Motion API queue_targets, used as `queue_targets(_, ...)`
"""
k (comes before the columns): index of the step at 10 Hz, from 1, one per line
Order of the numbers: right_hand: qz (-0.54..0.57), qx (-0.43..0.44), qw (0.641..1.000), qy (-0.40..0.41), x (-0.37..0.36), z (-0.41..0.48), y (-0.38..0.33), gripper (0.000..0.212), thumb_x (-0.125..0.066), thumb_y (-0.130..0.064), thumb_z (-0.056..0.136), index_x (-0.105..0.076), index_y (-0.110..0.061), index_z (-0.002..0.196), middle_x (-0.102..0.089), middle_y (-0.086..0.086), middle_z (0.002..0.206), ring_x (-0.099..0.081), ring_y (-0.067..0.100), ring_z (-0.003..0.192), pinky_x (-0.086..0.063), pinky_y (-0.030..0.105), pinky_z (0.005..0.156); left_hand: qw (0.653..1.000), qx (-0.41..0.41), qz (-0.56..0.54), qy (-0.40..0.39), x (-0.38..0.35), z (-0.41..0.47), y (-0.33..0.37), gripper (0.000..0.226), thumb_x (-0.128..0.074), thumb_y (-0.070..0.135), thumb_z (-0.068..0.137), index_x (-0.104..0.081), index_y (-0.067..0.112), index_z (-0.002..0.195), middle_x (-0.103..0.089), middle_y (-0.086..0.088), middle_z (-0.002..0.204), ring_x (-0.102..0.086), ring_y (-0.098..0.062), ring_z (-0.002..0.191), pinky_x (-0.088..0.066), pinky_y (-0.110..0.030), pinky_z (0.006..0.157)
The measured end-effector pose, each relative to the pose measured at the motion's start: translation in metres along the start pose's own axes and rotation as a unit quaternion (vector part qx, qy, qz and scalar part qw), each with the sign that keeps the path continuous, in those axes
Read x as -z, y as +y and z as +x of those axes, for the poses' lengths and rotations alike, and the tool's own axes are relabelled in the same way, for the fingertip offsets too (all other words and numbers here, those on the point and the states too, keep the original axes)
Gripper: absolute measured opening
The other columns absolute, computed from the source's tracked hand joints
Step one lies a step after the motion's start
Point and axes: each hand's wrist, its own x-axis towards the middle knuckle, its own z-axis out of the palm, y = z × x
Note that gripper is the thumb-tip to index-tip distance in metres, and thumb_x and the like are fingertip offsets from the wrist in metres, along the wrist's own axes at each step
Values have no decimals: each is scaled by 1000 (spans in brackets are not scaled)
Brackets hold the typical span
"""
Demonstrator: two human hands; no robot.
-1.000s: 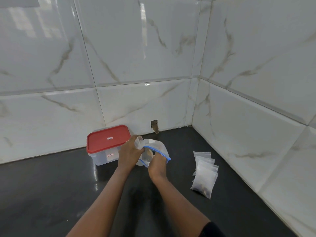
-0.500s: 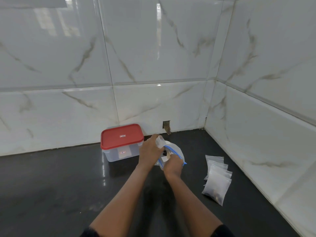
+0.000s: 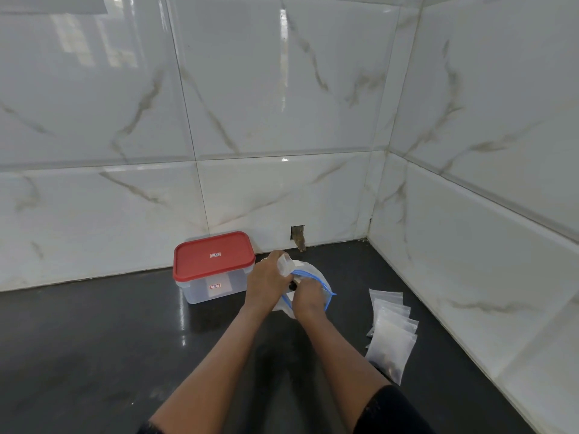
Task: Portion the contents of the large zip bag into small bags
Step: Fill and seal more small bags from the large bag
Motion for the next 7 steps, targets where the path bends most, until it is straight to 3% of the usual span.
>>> queue_targets(1, 0, 5, 1000, -10, -2, 3, 1, 34, -35, -12, 99, -57, -3, 124, -58, 13, 126, -53, 25, 119, -43, 27, 94, 1000, 7, -3, -1, -1, 0, -3, 41, -65, 28, 84, -53, 17, 121, -64, -4, 114, -59, -17, 96, -45, -24, 83)
queue_targets(3, -16, 11, 1000, -7, -6, 2, 5, 32, -40, -12, 97, -59, -6, 122, -60, 12, 109, -56, 26, 117, -45, 27, 93, 1000, 6, -5, 3, -3, -1, -5, 43, -67, 28, 82, -54, 17, 122, -64, -3, 115, -59, -17, 99, -45, -26, 85)
queue_targets(4, 44, -27, 998, -20, -6, 3, 1, 36, -36, -13, 99, -53, -7, 130, -57, 11, 127, -51, 24, 123, -44, 16, 78, 1000, 3, -14, 19, -2, 1, -5, 38, -66, 26, 83, -55, 16, 119, -65, -4, 112, -59, -17, 95, -46, -24, 82)
queue_targets(5, 156, -112, 981, -29, -6, 3, -1, 35, -36, -12, 100, -50, -7, 131, -54, 13, 130, -52, 25, 123, -37, 11, 49, 999, -4, -22, 24, 0, 3, -5, 37, -67, 25, 83, -56, 15, 117, -65, -4, 110, -54, -11, 87, -43, -20, 77)
queue_targets(6, 294, -200, 935, -22, -4, -1, -4, 26, -39, -11, 99, -52, -4, 121, -56, 15, 112, -59, 27, 107, -51, 25, 55, 999, -5, -27, 18, 0, 5, -4, 37, -67, 27, 84, -55, 16, 118, -65, -4, 110, -58, -13, 91, -46, -23, 81)
queue_targets(7, 399, -230, 888, -8, -7, -5, -6, 25, -38, -15, 100, -54, -8, 118, -57, 12, 104, -59, 22, 83, -46, 23, 43, 1000, -9, -25, 14, -1, 6, 0, 41, -67, 27, 84, -54, 15, 120, -65, -5, 112, -60, -17, 96, -46, -24, 83)
